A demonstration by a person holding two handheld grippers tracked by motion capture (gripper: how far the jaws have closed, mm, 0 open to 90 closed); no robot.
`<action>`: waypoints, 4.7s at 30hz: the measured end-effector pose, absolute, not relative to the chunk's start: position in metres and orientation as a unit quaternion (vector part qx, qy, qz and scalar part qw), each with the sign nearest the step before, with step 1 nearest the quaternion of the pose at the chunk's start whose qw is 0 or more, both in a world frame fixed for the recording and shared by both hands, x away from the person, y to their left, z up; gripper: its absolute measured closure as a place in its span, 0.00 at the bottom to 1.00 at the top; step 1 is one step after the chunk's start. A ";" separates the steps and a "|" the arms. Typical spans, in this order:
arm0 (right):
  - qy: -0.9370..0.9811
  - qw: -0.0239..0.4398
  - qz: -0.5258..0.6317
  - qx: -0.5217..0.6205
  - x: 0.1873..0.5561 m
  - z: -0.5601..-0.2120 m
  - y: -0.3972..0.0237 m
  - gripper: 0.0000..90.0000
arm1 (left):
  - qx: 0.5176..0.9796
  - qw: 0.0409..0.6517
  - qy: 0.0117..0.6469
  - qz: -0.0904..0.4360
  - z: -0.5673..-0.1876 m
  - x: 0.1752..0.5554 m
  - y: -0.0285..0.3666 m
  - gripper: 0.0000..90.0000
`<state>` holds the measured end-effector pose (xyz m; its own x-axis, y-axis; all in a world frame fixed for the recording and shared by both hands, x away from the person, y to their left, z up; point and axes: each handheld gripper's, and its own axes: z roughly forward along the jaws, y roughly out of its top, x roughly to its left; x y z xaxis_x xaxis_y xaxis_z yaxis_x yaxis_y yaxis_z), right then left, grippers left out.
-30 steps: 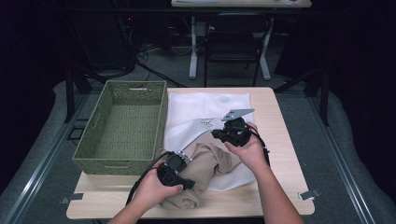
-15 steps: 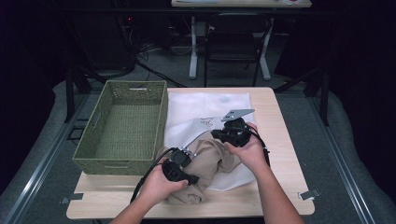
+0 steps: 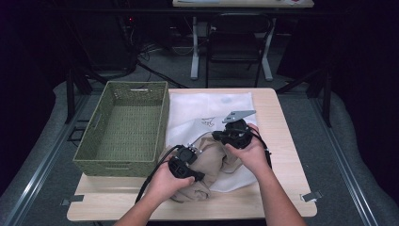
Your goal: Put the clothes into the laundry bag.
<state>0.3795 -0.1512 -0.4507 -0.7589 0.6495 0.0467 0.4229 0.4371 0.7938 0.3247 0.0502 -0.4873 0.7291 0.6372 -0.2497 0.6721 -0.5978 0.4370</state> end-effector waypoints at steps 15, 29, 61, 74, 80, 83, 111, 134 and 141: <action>0.837 0.135 0.427 0.314 0.376 -0.447 -0.150 0.97 | 0.887 0.259 0.381 -0.028 -0.479 0.335 0.048 0.70; 0.836 0.133 0.432 0.312 0.374 -0.445 -0.149 0.97 | 0.873 0.267 0.409 -0.020 -0.484 0.351 0.043 0.70; 0.839 0.133 0.423 0.317 0.375 -0.451 -0.149 0.97 | 0.875 0.227 0.428 0.004 -0.516 0.362 0.034 0.57; 0.839 0.135 0.421 0.318 0.375 -0.452 -0.150 0.97 | 0.873 0.232 0.430 -0.002 -0.515 0.361 0.035 0.40; 0.839 0.135 0.420 0.318 0.375 -0.452 -0.150 0.97 | 0.866 0.255 0.431 -0.009 -0.505 0.358 0.041 0.36; 0.838 0.134 0.421 0.319 0.375 -0.452 -0.150 0.97 | 0.867 0.258 0.426 -0.008 -0.498 0.355 0.044 0.36; 0.838 0.137 0.421 0.319 0.374 -0.451 -0.151 0.97 | 0.869 0.290 0.399 0.018 -0.466 0.284 0.106 0.39; 0.838 0.138 0.422 0.316 0.372 -0.450 -0.149 0.97 | 0.873 0.286 0.395 0.008 -0.501 0.273 0.103 0.51; 0.840 0.138 0.421 0.313 0.371 -0.451 -0.147 0.97 | 0.870 0.294 0.395 0.010 -0.504 0.271 0.103 0.54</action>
